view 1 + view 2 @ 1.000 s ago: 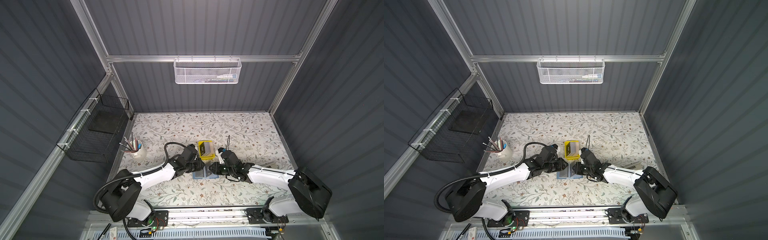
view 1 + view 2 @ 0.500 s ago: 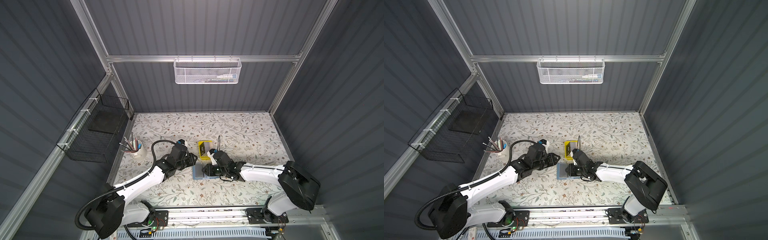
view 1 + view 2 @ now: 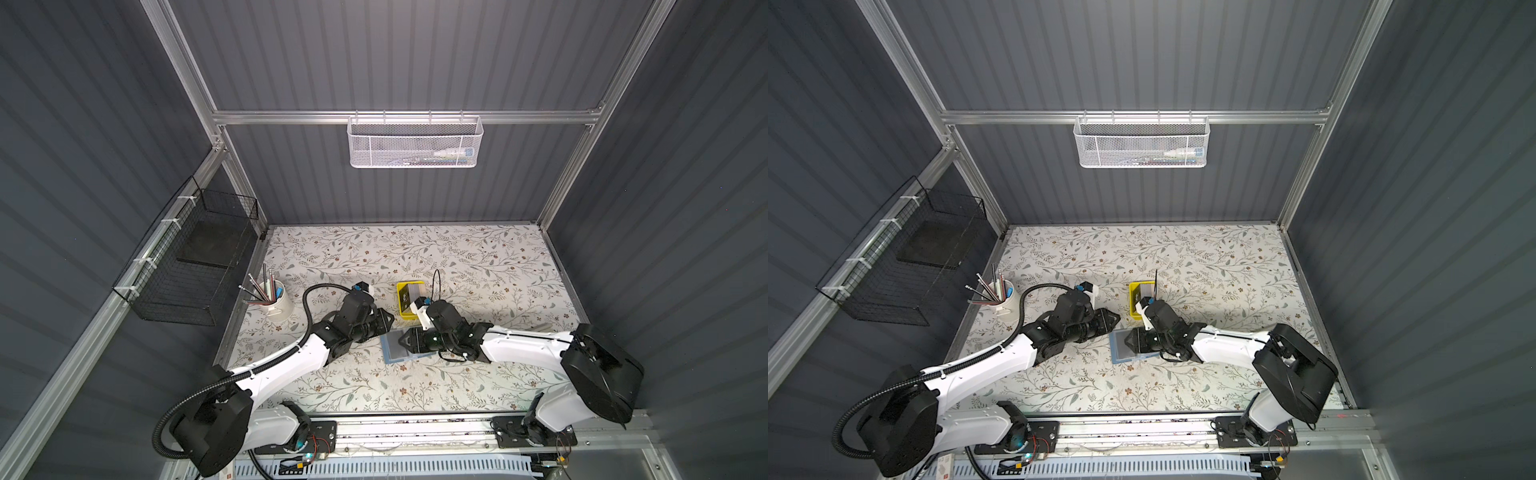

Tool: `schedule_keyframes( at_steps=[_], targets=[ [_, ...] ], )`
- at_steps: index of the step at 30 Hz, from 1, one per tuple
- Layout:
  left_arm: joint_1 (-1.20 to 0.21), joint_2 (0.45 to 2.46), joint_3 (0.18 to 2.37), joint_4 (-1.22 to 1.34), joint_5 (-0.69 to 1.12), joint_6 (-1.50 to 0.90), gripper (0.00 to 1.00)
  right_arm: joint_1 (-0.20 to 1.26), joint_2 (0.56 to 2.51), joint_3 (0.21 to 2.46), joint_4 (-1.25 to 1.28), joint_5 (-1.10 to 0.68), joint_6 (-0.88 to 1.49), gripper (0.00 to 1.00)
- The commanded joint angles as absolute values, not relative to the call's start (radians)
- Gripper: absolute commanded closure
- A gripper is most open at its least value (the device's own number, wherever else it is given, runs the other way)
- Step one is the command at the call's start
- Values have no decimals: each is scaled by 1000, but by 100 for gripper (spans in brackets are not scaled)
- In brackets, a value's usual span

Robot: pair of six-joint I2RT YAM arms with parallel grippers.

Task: Insert credit cards into a card holder
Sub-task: Flip over the card slot on the card holder.

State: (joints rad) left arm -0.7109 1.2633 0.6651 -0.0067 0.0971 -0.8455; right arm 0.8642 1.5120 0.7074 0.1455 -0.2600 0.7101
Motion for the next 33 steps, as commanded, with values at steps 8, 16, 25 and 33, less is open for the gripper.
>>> schedule_keyframes(
  at_steps=[8,16,25,33],
  targets=[
    [-711,1254,704,-80,147,-707,73,871,1447,706,115,-132,686,57],
    [-711,1261,694,-16,178,-664,72,867,1355,675,38,-23,689,56],
    [-711,1322,711,19,178,-673,70,825,1256,664,-72,48,675,52],
    [-707,1404,798,-24,167,-615,70,728,1252,685,-100,-16,649,44]
  ],
)
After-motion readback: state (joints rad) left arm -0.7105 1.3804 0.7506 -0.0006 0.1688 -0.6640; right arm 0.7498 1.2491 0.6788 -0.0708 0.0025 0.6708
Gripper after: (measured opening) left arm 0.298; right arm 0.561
